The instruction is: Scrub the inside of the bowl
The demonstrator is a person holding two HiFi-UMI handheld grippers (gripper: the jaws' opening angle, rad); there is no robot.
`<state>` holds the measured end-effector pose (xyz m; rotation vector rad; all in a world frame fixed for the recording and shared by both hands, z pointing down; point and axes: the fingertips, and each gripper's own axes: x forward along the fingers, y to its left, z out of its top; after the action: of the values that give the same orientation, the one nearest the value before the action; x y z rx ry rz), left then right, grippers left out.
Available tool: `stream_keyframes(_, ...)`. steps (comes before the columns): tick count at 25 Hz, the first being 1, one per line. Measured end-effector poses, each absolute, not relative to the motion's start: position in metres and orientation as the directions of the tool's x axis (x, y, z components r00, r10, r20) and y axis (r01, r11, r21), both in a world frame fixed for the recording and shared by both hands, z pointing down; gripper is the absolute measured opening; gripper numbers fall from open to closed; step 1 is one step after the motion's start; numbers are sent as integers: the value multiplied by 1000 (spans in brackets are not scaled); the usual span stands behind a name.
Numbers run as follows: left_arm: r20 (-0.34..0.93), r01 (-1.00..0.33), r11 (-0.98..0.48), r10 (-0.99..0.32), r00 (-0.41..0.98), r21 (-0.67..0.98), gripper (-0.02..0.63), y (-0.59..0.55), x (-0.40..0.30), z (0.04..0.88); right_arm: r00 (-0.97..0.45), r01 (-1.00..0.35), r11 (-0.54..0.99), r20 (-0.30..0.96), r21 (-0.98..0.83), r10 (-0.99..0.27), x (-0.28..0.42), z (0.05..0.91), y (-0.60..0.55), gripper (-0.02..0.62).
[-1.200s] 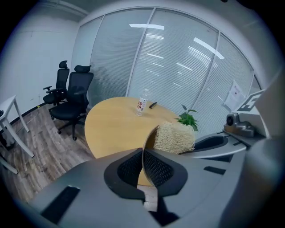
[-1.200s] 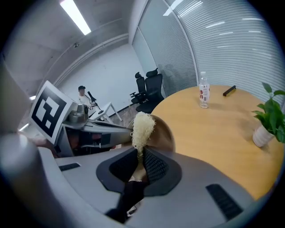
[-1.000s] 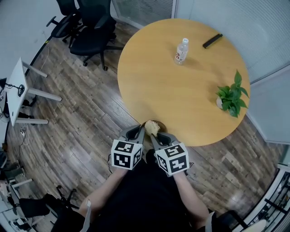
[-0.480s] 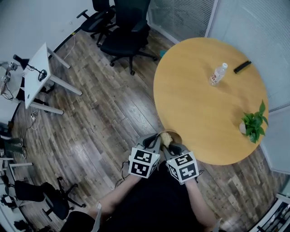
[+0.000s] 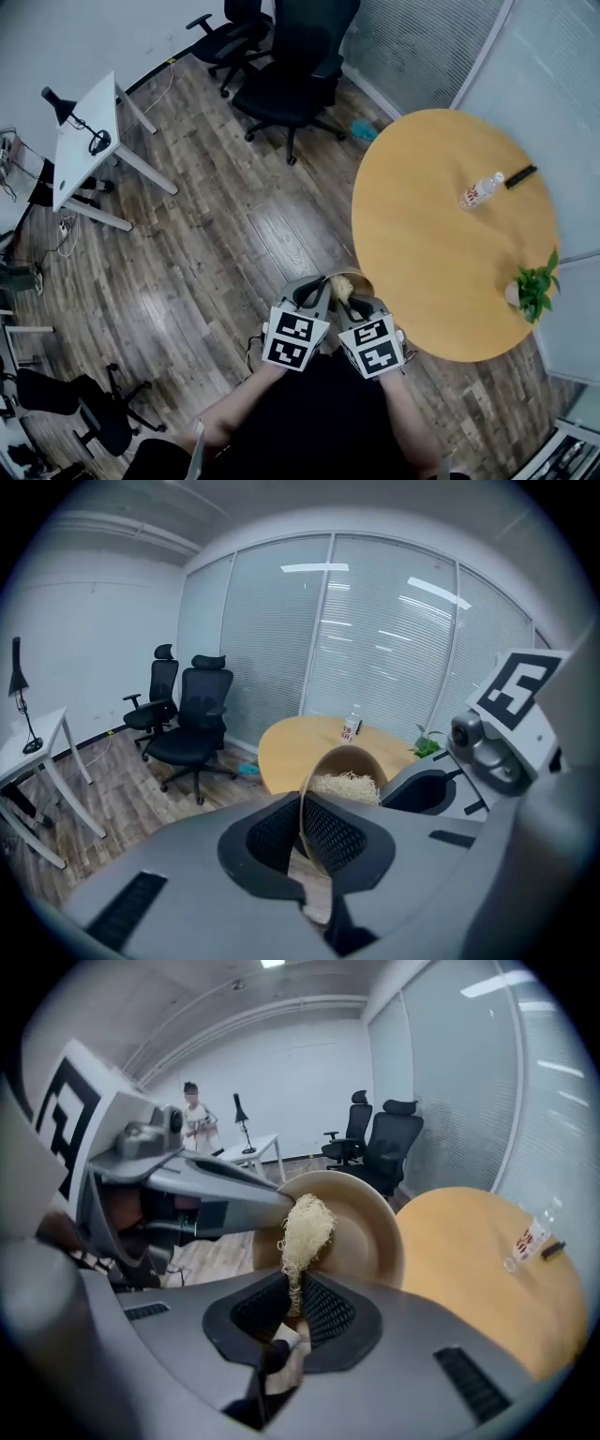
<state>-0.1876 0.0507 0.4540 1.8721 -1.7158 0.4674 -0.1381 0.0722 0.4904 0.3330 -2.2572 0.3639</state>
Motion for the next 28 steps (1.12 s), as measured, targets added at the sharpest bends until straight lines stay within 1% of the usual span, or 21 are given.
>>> stream_keyframes(4, 568, -983, -41, -811, 136, 178, 21, 46, -216, 454, -713, -422, 842, 697, -337, -79, -172, 488, 63, 40)
stream_keyframes(7, 559, -978, -55, -814, 161, 201, 21, 41, -233, 454, -758, -469, 766, 645, -440, -95, -191, 485, 56, 40)
stream_keyframes(9, 549, -975, -63, -817, 174, 215, 21, 37, -245, 452, -791, -506, 692, 598, -515, -133, -203, 480, 50, 40)
stream_keyframes(12, 531, -971, -67, -827, 183, 230, 21, 33, -261, 452, -823, -556, 525, 516, -644, -239, -212, 475, 37, 40)
stream_keyframes(13, 528, -969, -73, -828, 190, 235, 21, 31, -264, 453, -817, -573, 492, 507, -655, -277, -212, 475, 34, 40)
stream_keyframes(14, 525, -967, -84, -826, 203, 242, 22, 30, -265, 454, -803, -593, 493, 512, -636, -305, -211, 476, 32, 40)
stream_keyframes(16, 527, -959, -118, -814, 243, 259, 23, 28, -262, 455, -760, -630, 586, 558, -509, -333, -214, 480, 33, 40)
stream_keyframes(18, 536, -949, -151, -795, 283, 278, 23, 27, -257, 457, -697, -633, 711, 625, -307, -352, -218, 483, 38, 40)
stream_keyframes(20, 547, -938, -165, -776, 314, 305, 23, 27, -255, 461, -636, -596, 792, 680, -132, -365, -219, 486, 43, 40)
stream_keyframes(22, 558, -930, -172, -759, 336, 325, 23, 26, -254, 465, -599, -539, 842, 721, -40, -349, -218, 491, 48, 40)
stream_keyframes(25, 585, -926, -188, -729, 354, 326, 23, 25, -247, 474, -509, -393, 908, 789, 144, -345, -205, 505, 52, 40)
stream_keyframes(27, 602, -924, -192, -712, 363, 331, 23, 26, -243, 480, -426, -227, 916, 812, 331, -399, -193, 512, 51, 40)
stream_keyframes(28, 610, -922, -191, -702, 367, 335, 23, 26, -241, 483, -388, -123, 890, 804, 439, -450, -188, 514, 49, 40)
